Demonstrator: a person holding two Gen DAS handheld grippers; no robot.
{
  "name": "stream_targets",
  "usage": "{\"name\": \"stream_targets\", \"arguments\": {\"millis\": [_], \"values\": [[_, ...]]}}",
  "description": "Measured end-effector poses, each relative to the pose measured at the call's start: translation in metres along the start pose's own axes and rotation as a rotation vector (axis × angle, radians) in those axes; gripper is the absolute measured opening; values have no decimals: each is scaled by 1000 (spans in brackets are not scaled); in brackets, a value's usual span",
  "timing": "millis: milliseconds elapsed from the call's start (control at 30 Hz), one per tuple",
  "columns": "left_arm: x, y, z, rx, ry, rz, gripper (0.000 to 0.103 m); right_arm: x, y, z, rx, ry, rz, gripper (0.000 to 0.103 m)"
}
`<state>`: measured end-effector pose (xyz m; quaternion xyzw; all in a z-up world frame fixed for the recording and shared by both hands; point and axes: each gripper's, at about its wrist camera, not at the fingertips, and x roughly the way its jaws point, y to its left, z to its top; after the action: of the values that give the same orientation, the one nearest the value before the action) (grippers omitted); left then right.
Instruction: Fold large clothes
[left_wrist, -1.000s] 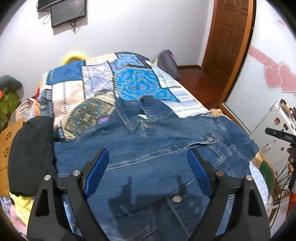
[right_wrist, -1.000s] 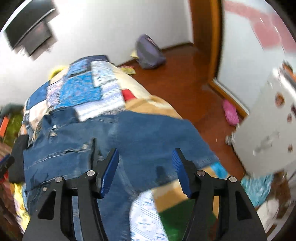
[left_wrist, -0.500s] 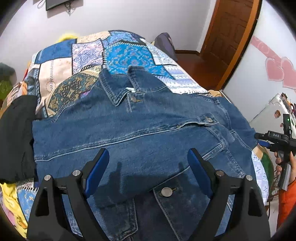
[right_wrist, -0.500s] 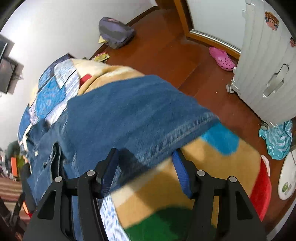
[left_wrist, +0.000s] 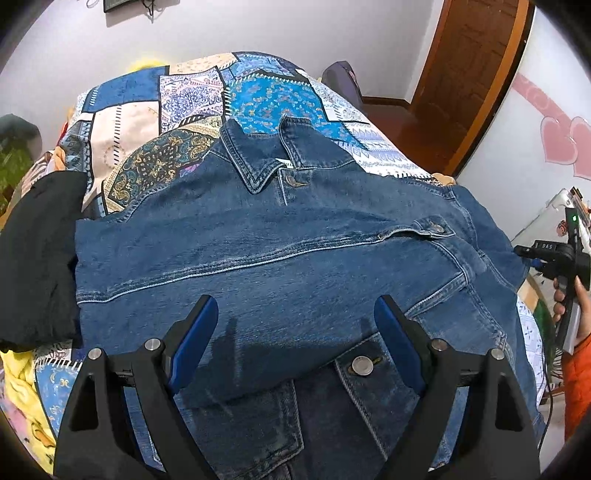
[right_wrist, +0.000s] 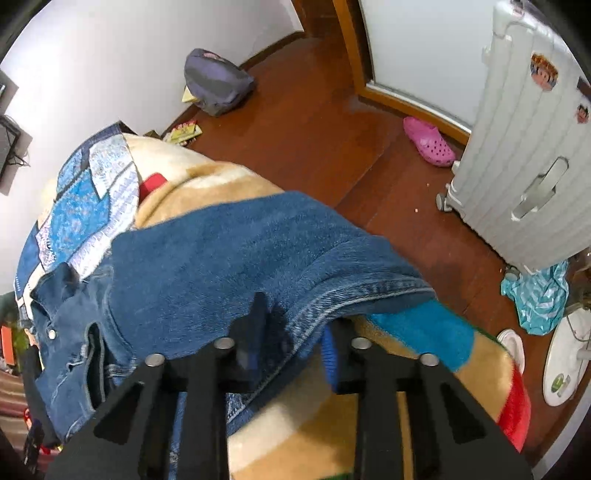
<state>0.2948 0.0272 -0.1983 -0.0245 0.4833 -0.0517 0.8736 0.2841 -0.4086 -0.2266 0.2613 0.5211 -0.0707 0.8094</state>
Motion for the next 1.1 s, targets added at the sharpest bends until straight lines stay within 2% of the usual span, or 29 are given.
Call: {"name": "stream_targets", "arguments": {"millis": [100,200,400,533,600,700,900,1033,1100], "values": [[-6,3,-1,0,-14,1,86,-19,6,6,-13,-39,25,13],[-12,6,-2,-6,-29,1,86,-46,26,11,-55,-98,87,10],[-24,15,-5,-21,-56,3,86,-104,105,3,-262,-233,217,9],[-33,21,-8,-25,-74,8,86,-121,161,-23,-431,-243,320,9],[-35,23,-9,-26,-79,13,86,-120,183,-43,-525,-226,353,9],[-39,28,-13,-29,-84,19,86,-101,206,-72,-624,-145,381,9],[-42,38,-21,-41,-84,11,86,-35,211,-113,-674,101,326,9],[-41,41,-26,-44,-77,7,86,-22,214,-127,-700,160,248,10],[-39,41,-28,-47,-71,6,86,-27,221,-133,-715,184,234,14]]}}
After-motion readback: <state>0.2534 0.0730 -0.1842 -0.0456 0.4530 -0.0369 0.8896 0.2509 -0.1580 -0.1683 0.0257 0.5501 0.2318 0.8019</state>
